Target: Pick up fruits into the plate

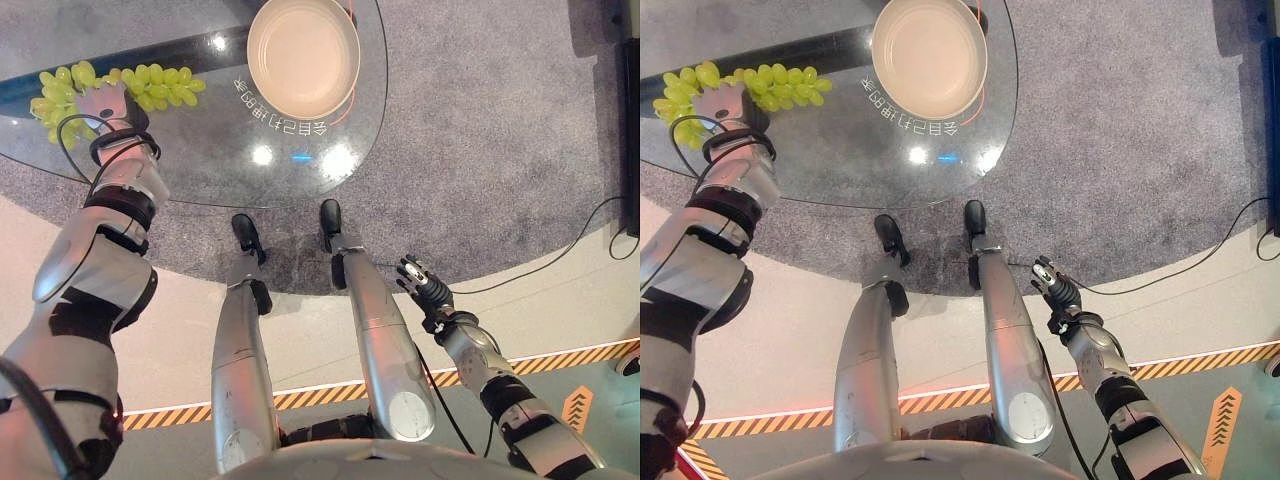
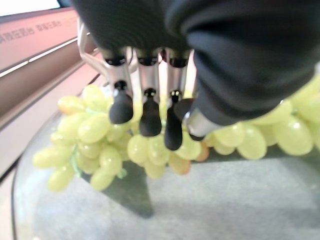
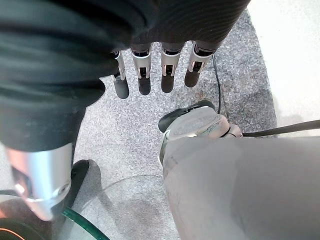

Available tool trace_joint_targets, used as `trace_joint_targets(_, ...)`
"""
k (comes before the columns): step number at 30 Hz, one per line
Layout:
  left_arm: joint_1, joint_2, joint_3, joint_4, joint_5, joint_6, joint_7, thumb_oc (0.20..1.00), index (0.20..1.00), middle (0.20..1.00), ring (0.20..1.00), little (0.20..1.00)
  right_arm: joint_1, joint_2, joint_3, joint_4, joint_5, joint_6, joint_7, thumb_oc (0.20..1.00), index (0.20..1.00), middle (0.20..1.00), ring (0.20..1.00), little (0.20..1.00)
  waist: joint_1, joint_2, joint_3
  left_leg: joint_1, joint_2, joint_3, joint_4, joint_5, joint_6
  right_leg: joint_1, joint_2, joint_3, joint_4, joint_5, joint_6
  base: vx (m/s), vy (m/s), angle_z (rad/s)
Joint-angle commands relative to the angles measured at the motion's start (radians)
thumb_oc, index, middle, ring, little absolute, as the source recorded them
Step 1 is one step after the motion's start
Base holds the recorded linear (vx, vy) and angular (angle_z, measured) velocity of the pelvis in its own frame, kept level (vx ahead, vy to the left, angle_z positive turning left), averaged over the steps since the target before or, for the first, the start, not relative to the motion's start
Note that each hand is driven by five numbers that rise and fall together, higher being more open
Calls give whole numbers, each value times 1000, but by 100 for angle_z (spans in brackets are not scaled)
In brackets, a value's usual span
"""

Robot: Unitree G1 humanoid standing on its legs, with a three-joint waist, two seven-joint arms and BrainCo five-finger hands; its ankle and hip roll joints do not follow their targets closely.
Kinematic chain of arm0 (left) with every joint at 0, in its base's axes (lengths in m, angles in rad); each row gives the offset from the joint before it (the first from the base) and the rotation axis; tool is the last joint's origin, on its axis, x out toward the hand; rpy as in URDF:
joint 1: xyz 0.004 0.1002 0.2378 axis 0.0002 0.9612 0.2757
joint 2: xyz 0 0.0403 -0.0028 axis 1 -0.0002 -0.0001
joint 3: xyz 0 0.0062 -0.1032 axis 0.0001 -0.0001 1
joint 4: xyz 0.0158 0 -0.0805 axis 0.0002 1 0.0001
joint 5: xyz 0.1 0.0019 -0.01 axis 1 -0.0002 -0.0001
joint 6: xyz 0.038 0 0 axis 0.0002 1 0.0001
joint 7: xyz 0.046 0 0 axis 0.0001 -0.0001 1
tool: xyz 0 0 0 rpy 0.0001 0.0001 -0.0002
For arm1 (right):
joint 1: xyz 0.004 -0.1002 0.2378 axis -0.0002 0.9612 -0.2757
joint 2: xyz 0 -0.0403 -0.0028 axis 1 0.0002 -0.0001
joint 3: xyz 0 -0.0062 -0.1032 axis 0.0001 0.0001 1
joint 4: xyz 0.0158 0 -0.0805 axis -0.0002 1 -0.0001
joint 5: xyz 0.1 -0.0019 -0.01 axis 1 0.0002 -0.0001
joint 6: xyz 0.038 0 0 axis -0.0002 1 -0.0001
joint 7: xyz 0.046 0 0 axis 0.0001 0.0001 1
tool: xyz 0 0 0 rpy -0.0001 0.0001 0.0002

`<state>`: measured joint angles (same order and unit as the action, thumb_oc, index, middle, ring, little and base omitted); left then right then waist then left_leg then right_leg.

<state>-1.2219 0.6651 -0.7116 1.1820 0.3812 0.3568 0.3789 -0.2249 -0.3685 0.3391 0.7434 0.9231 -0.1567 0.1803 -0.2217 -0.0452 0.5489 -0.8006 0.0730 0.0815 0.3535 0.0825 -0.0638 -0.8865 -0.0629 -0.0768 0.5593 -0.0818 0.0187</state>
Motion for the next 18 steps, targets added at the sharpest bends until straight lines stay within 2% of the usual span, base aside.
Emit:
trace_joint_targets(1,11,46,14,-5,-24,-48,-7,200,200,200,200,200,104,-2,-5,-66,13,-24,5,1000,1000,1000,1000,1000,2,-8,-29,33,-74,36,70,-176,52,22,106,49,-78,13,-5,-40,-20,3)
trace_joint_targets(2,27,42,13,-28,-29,-81,-30,200,200,200,200,200,103,0,-8,-74,11,-21,-3,1000,1000,1000,1000,1000,4,-2,-29,44,-75,36,62,-172,51,33,106,48,-86,14,-4,-31,-13,2)
trace_joint_targets(5,57,40,5,-56,-37,-100,-74,200,200,200,200,200,102,0,-17,-75,8,-16,-4,1000,1000,1000,1000,1000,6,5,-29,62,-75,39,46,-168,49,51,105,46,-101,17,-4,-30,-6,0)
trace_joint_targets(8,115,33,6,-87,-78,-155,-132,200,200,200,200,200,100,0,-27,-79,4,-6,-7,1000,1000,1000,1000,1000,8,13,-29,89,-76,42,27,-163,47,75,104,47,-120,20,-2,-23,0,1)
trace_joint_targets(9,115,33,6,-88,-78,-155,-132,200,200,200,200,200,100,0,-27,-79,4,-6,-7,1000,1000,1000,1000,1000,8,13,-29,89,-76,42,26,-163,47,75,104,47,-120,20,-2,0,0,0)
trace_joint_targets(14,220,-5,21,-133,-158,-245,-147,200,200,200,200,200,91,4,-40,-50,-7,-13,11,1000,1000,1000,1000,1000,15,23,-29,140,-70,53,-14,-151,43,123,102,50,-160,26,3,-30,12,0)
trace_joint_targets(18,263,-24,32,-160,-156,-259,-129,200,200,200,200,200,83,8,-47,-39,-14,-12,17,1000,1000,1000,1000,1000,21,27,-29,164,-70,55,-35,-145,42,146,103,51,-179,29,5,-19,5,-1)
